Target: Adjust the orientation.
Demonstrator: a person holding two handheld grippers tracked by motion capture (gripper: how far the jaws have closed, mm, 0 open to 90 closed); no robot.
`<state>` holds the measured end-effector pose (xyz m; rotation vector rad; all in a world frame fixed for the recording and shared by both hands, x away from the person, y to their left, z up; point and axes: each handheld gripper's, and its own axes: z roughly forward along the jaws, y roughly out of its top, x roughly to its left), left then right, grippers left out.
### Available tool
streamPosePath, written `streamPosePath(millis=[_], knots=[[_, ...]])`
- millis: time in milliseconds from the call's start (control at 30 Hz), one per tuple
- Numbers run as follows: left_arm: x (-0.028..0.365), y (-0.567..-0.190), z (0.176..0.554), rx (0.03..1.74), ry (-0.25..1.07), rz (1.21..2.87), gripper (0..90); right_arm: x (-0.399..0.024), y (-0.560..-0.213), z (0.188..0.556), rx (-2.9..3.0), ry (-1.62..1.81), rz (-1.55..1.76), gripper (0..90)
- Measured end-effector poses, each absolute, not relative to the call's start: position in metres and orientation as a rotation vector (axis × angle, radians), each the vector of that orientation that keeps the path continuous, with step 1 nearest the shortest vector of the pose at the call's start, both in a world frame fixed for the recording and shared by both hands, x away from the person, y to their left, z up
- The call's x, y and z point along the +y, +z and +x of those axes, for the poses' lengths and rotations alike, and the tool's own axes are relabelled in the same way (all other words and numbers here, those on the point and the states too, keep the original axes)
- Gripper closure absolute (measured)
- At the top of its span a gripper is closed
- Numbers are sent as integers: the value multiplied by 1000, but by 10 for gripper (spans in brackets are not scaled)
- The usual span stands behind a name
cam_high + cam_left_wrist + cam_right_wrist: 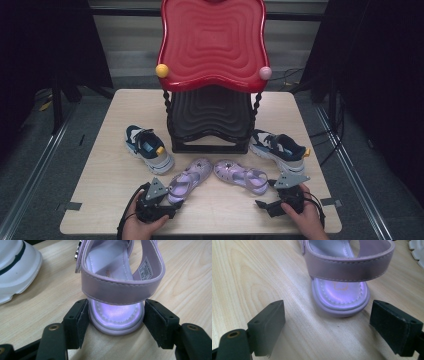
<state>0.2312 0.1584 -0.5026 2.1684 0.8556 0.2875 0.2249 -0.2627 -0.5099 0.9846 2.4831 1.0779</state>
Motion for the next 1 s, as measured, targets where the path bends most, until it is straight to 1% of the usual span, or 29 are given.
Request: streamPosePath(millis=[133, 200, 233, 300, 367, 600, 667, 833, 1000], knots=[[158, -503, 230, 863, 290, 2161, 364, -263, -510, 225, 2483, 1078, 984, 127], [157, -503, 230, 873, 294, 2164, 291, -263, -510, 225, 2483, 1078, 984, 127], [156, -503, 229, 878, 305, 2163, 269, -263, -510, 225, 2483, 1078, 984, 126], [156, -502, 229, 891, 315, 2157, 232, -263, -510, 225, 2483, 1078, 984, 127], [156, -501, 229, 908, 326, 2138, 214, -263, -510, 225, 2483, 1077, 985, 126], [150, -500, 232, 934, 335, 2103, 196, -263, -510, 225, 2482, 1077, 985, 126], [145, -501, 234, 945, 355, 2098, 194, -263, -510, 225, 2483, 1078, 984, 126], [141, -505, 236, 954, 354, 2087, 194, -263, -510, 225, 2482, 1077, 985, 126], [138, -504, 237, 953, 388, 2089, 208, -263, -510, 225, 2483, 1078, 984, 127]])
